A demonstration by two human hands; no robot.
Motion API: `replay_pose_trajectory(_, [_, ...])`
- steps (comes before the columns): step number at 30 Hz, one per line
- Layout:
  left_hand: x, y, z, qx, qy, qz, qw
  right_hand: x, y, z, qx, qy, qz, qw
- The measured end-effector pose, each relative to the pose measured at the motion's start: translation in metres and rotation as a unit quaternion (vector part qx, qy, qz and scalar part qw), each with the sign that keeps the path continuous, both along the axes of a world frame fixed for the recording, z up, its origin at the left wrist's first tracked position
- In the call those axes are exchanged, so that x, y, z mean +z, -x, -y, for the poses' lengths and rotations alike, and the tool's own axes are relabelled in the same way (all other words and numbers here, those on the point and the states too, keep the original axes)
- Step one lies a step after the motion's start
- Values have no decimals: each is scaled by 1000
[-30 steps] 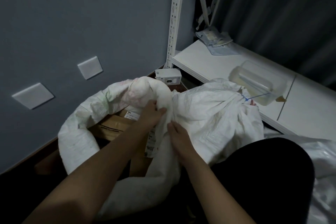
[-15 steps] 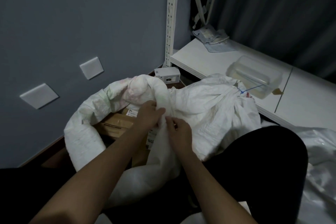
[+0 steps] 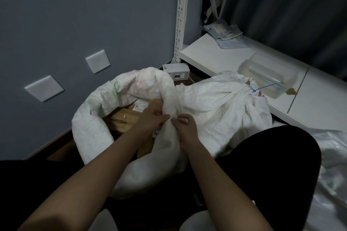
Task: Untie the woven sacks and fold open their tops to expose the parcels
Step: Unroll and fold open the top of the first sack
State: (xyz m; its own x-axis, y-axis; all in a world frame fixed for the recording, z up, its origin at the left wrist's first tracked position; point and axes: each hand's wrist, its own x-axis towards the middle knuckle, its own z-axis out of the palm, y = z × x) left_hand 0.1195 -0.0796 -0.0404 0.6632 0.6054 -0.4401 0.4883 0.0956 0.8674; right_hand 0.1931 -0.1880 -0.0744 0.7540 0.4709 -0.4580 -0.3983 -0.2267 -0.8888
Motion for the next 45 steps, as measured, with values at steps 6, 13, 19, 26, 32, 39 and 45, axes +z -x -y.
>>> replay_pose_trajectory(6, [-12, -20, -3, 2, -154, 33, 988, -8, 1, 6, 141, 140, 263, 944])
replay_pose_trajectory(13, [-5, -7, -5, 14, 71, 120, 990, -11, -21, -3, 40, -119, -170, 977])
replay_pose_trajectory(19, [-23, 20, -3, -58, -193, 36, 979, 9, -15, -39, 80, -186, -242, 949])
replay_pose_trajectory(26, [-21, 18, -26, -148, -201, 7, 968, 46, -63, -28, 333, 73, 623, 704])
replay_pose_trajectory(32, [1, 39, -70, -189, -109, -72, 973, 77, -58, -78, 600, 102, 445, 657])
replay_pose_trajectory(39, [4, 72, -80, -176, -178, -47, 967, 34, -64, -108, 542, 78, 165, 821])
replay_pose_trajectory(45, [-18, 72, -116, -261, -553, -157, 775, 13, -57, -101, 553, 92, 65, 826])
